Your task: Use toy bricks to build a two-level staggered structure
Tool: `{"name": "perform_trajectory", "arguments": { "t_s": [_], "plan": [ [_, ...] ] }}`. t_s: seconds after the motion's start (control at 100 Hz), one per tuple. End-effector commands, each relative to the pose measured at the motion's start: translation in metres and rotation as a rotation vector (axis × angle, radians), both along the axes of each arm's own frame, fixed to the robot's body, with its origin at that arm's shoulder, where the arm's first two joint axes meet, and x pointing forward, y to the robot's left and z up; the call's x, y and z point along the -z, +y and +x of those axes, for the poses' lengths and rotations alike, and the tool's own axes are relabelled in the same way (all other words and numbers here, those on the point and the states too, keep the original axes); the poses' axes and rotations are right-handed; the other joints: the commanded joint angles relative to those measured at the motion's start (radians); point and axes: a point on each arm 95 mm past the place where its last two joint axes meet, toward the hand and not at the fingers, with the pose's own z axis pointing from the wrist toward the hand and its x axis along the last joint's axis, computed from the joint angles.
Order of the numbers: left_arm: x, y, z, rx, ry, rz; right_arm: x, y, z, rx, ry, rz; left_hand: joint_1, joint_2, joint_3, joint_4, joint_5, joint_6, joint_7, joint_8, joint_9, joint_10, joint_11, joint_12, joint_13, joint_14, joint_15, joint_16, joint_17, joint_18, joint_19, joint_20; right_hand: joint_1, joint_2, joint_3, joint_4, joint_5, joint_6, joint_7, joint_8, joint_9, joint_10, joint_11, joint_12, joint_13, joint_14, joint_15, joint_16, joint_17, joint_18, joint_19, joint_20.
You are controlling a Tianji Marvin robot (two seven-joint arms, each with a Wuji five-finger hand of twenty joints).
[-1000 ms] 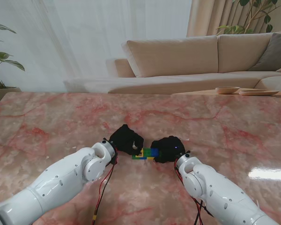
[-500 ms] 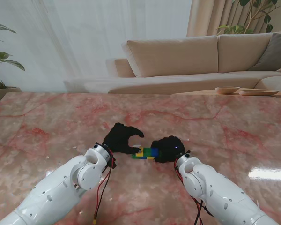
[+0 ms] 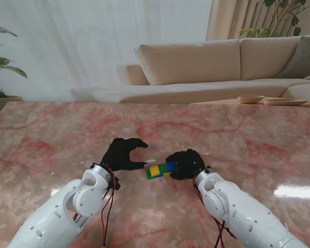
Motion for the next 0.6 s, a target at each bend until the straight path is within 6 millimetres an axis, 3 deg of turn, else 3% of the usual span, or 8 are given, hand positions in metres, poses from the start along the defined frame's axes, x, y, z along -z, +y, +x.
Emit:
{"name": "perform_trajectory", "arguments": {
  "t_s": [0.0, 0.13, 0.27, 0.35, 0.43, 0.45, 0.49, 0.59],
  "plan": [
    [0.002, 0.004, -0.004, -0.013, 0.005, 0.001, 0.006, -0.002, -0.006, 0.002, 0.026, -0.016, -0.029, 0.025, -0.036, 0.024, -0.044, 0.013, -0.020, -0.024, -0.043, 0.002, -0.007, -0.014, -0.043, -0.025, -0.026, -0.017, -0.017, -0.042, -0.032, -0.015, -0.031, 0.022, -0.054, 0.057, -0.051, 0.038, -0.050, -0.025, -0.066, 0.024, -0.021, -0.040, -0.043, 0.001, -0.035, -0.030, -0.027, 0.007, -0.036, 0.018],
    [-0.002, 0.013, -0.008, -0.028, 0.014, -0.014, -0.003, -0.004, -0.010, 0.001, 0.020, -0.019, -0.028, 0.048, -0.099, 0.033, -0.057, 0.022, -0.050, -0.040, -0.073, 0.024, -0.023, -0.031, -0.070, -0.031, -0.054, -0.053, -0.005, -0.072, -0.137, -0.098, -0.092, 0.070, -0.263, 0.100, -0.152, 0.096, -0.134, -0.060, -0.189, 0.051, -0.061, -0.090, -0.129, 0.013, -0.108, -0.075, -0.083, 0.012, -0.121, 0.008],
    [-0.008, 0.022, -0.012, -0.038, 0.036, -0.043, -0.018, -0.007, -0.016, 0.017, -0.003, 0.008, -0.022, 0.113, -0.220, 0.053, -0.077, 0.031, -0.112, -0.073, -0.112, 0.032, -0.051, -0.073, -0.104, -0.035, -0.082, -0.102, 0.002, -0.083, -0.185, -0.164, -0.184, 0.058, -0.235, 0.128, -0.188, 0.109, -0.163, -0.067, -0.235, 0.056, -0.072, -0.105, -0.173, 0.018, -0.159, -0.106, -0.121, 0.026, -0.223, -0.016],
    [-0.011, 0.027, -0.014, -0.044, 0.052, -0.061, -0.028, -0.010, -0.022, 0.032, -0.008, 0.029, -0.011, 0.176, -0.304, 0.074, -0.097, 0.031, -0.133, -0.085, -0.125, 0.004, -0.058, -0.085, -0.108, -0.033, -0.080, -0.109, -0.006, -0.052, -0.136, -0.150, -0.206, 0.097, -0.216, 0.132, -0.189, 0.108, -0.168, -0.066, -0.232, 0.054, -0.077, -0.110, -0.174, 0.020, -0.188, -0.123, -0.139, 0.044, -0.297, -0.034],
    [-0.013, 0.031, -0.016, -0.040, 0.051, -0.079, -0.038, -0.013, -0.027, 0.050, -0.016, 0.048, -0.016, 0.190, -0.323, 0.076, -0.107, 0.037, -0.140, -0.088, -0.138, 0.019, -0.062, -0.087, -0.109, -0.035, -0.080, -0.109, -0.003, -0.061, -0.130, -0.150, -0.211, 0.132, -0.218, 0.133, -0.182, 0.104, -0.169, -0.066, -0.219, 0.052, -0.086, -0.115, -0.169, 0.026, -0.238, -0.152, -0.145, 0.057, -0.367, -0.058],
    [-0.014, 0.032, -0.016, -0.038, 0.051, -0.083, -0.040, -0.014, -0.028, 0.053, -0.017, 0.055, 0.005, 0.207, -0.380, 0.089, -0.110, 0.039, -0.151, -0.095, -0.146, 0.030, -0.064, -0.090, -0.111, -0.037, -0.080, -0.111, -0.003, -0.063, -0.124, -0.164, -0.213, 0.137, -0.218, 0.132, -0.181, 0.103, -0.170, -0.067, -0.214, 0.052, -0.093, -0.119, -0.166, 0.030, -0.264, -0.167, -0.145, 0.060, -0.388, -0.067],
    [-0.015, 0.034, -0.018, -0.036, 0.051, -0.091, -0.044, -0.016, -0.031, 0.061, -0.019, 0.074, 0.009, 0.212, -0.390, 0.091, -0.116, 0.042, -0.154, -0.096, -0.150, 0.008, -0.066, -0.091, -0.115, -0.038, -0.082, -0.112, -0.003, -0.064, -0.124, -0.167, -0.217, 0.146, -0.217, 0.132, -0.183, 0.100, -0.173, -0.067, -0.207, 0.052, -0.107, -0.128, -0.165, 0.034, -0.303, -0.190, -0.146, 0.063, -0.415, -0.079],
    [-0.017, 0.038, -0.022, -0.033, 0.033, -0.083, -0.054, -0.022, -0.039, 0.077, -0.020, 0.120, 0.011, 0.216, -0.397, 0.094, -0.132, 0.056, -0.168, -0.103, -0.166, 0.023, -0.071, -0.093, -0.117, -0.040, -0.083, -0.114, 0.003, -0.076, -0.110, -0.167, -0.249, 0.176, -0.208, 0.137, -0.195, 0.097, -0.187, -0.071, -0.189, 0.053, -0.163, -0.175, -0.148, 0.044, -0.406, -0.249, -0.140, 0.061, -0.480, -0.124]
  ]
}}
